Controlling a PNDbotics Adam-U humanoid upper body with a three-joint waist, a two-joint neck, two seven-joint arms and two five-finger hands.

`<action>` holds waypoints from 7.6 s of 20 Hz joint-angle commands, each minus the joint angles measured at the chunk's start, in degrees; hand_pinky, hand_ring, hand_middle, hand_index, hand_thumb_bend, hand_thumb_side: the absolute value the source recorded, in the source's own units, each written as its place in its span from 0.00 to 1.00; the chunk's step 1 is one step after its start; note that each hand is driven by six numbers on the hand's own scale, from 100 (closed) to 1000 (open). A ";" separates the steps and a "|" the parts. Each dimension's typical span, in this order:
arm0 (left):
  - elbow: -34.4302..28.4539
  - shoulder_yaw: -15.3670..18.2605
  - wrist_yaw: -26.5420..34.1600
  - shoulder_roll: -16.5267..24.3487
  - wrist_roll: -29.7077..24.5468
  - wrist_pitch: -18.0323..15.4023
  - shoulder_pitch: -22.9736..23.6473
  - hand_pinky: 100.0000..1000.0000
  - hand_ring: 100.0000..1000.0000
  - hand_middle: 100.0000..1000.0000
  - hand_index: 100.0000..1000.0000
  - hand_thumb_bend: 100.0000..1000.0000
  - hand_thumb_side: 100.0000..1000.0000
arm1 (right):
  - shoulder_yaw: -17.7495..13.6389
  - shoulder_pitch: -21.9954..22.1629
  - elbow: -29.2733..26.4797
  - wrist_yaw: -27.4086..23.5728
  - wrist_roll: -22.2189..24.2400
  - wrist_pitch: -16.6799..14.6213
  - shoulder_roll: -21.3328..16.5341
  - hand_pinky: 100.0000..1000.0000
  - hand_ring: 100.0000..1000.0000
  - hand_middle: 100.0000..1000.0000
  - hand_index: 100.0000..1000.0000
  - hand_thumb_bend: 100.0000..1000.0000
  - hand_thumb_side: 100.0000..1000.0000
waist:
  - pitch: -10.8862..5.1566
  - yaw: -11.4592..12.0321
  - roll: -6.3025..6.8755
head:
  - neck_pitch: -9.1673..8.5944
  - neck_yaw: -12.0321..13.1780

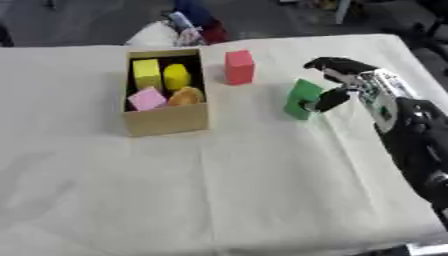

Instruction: Pick up objects on the table and place them in the box.

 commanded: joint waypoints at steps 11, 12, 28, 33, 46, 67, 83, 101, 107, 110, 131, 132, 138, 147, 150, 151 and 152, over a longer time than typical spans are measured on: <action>-0.84 0.70 -0.10 0.37 -0.17 -0.07 -0.55 0.70 0.57 0.56 0.75 0.49 0.46 | -2.39 -1.25 4.26 -0.06 -5.45 -0.66 0.25 0.73 0.71 0.56 0.79 0.20 0.18 | -0.39 0.05 1.01 | 0.27 0.04; -0.84 0.75 -0.09 0.37 -0.13 -0.06 -0.53 0.70 0.57 0.56 0.75 0.49 0.46 | -2.51 -1.31 3.88 -0.30 -7.58 -0.87 0.25 0.71 0.68 0.50 0.75 0.17 0.14 | -0.40 0.06 1.03 | 0.27 0.07; -0.54 0.25 0.00 0.11 -0.57 -0.17 -0.33 0.70 0.57 0.56 0.75 0.48 0.46 | 4.32 -10.63 -12.17 -15.36 -9.85 -6.25 2.71 0.67 0.58 0.39 0.68 0.00 0.03 | -0.96 1.16 0.46 | 0.27 -0.93; -0.65 -0.37 0.32 -0.21 -1.15 -0.30 -1.01 0.70 0.57 0.56 0.75 0.49 0.46 | 4.83 -16.01 -7.09 -14.03 -2.51 -6.94 8.23 0.69 0.64 0.48 0.76 0.00 0.06 | -0.99 3.22 0.68 | 0.22 -2.91; -0.86 -0.93 0.80 -0.60 -1.97 -0.35 -1.95 0.70 0.57 0.56 0.75 0.48 0.46 | 1.78 -19.35 7.24 1.83 0.65 -7.54 15.73 0.82 0.87 0.92 1.00 0.26 0.43 | -0.24 6.58 0.73 | -0.95 -5.76; -1.20 -0.25 0.17 -0.07 -1.17 -0.16 -1.89 0.70 0.57 0.56 0.75 0.49 0.46 | -1.28 -18.28 1.18 -6.74 13.99 -7.14 2.83 0.92 0.98 1.00 1.00 0.27 0.07 | 0.52 6.27 -0.44 | -3.49 -6.31; -1.85 -0.69 0.76 -0.97 -1.73 -0.20 -3.74 0.70 0.57 0.56 0.75 0.49 0.46 | -7.00 -18.20 15.14 5.53 1.53 -3.91 1.94 0.90 0.95 0.95 1.00 0.32 0.16 | 3.89 11.64 0.45 | -6.27 -13.18; -1.40 -0.39 0.63 -0.99 -1.42 -0.15 -2.56 0.70 0.57 0.56 0.74 0.49 0.46 | -1.36 -17.25 -2.35 -5.08 -11.35 -7.14 1.56 0.71 0.64 0.36 0.60 0.06 0.00 | 2.00 9.27 0.26 | -4.60 -12.80; -1.41 -0.20 0.49 -0.98 -1.16 -0.17 -2.19 0.70 0.57 0.56 0.74 0.49 0.46 | 5.68 -16.59 -16.06 -15.45 -0.47 -8.66 3.30 0.71 0.64 0.37 0.60 0.03 0.01 | 1.18 7.87 0.14 | -3.86 -12.53; -1.48 -0.19 0.48 -1.00 -1.13 -0.19 -2.20 0.70 0.57 0.56 0.74 0.49 0.46 | 8.59 -16.38 -19.70 -18.49 3.64 -8.71 5.23 0.71 0.65 0.37 0.61 0.02 0.03 | 0.94 7.66 0.10 | -3.76 -12.48; -1.42 -0.18 0.49 -1.40 -1.13 -0.16 -2.25 0.70 0.56 0.56 0.74 0.49 0.46 | 9.76 -14.15 -9.16 5.23 1.04 -12.98 12.97 0.78 0.80 0.79 0.98 0.26 0.23 | 0.77 7.46 0.11 | -4.27 -12.33; -1.41 -0.19 0.48 -1.40 -1.14 -0.16 -2.24 0.70 0.56 0.56 0.74 0.49 0.46 | 9.56 -14.31 -9.15 6.14 0.54 -12.84 12.83 0.80 0.83 0.85 1.00 0.27 0.26 | 0.74 7.44 0.13 | -4.26 -12.32; -1.35 -0.14 0.50 -1.41 -1.11 -0.14 -2.07 0.70 0.56 0.56 0.74 0.49 0.46 | 7.65 -15.37 -9.45 9.22 -0.32 -8.51 11.90 0.83 0.88 0.97 1.00 0.27 0.37 | 0.44 7.36 0.17 | -4.18 -12.32; -1.05 0.08 0.41 -1.28 -0.86 -0.08 -1.36 0.70 0.56 0.56 0.74 0.49 0.46 | 2.56 -16.53 -12.90 4.64 -2.78 -1.50 7.21 0.82 0.86 0.94 1.00 0.14 0.24 | -0.33 6.38 -0.08 | -3.61 -11.43; -0.98 0.31 0.33 -1.34 -0.62 -0.06 -1.01 0.70 0.56 0.56 0.74 0.49 0.46 | 1.05 -15.57 -15.87 0.39 -5.90 0.45 5.30 0.79 0.82 0.88 1.00 0.06 0.20 | -0.54 5.22 -0.12 | -3.36 -10.51; -0.94 0.45 0.29 -1.38 -0.46 -0.05 -0.84 0.70 0.56 0.56 0.74 0.49 0.46 | 0.60 -14.71 -17.43 -2.26 -7.06 1.04 4.58 0.78 0.81 0.87 1.00 0.04 0.20 | -0.60 4.69 -0.14 | -3.22 -9.97; -0.92 0.57 0.25 -1.41 -0.31 -0.03 -0.71 0.70 0.56 0.56 0.74 0.49 0.46 | 0.28 -13.77 -18.98 -5.04 -7.95 1.61 3.98 0.77 0.79 0.85 1.00 0.00 0.19 | -0.64 4.18 -0.16 | -3.11 -9.42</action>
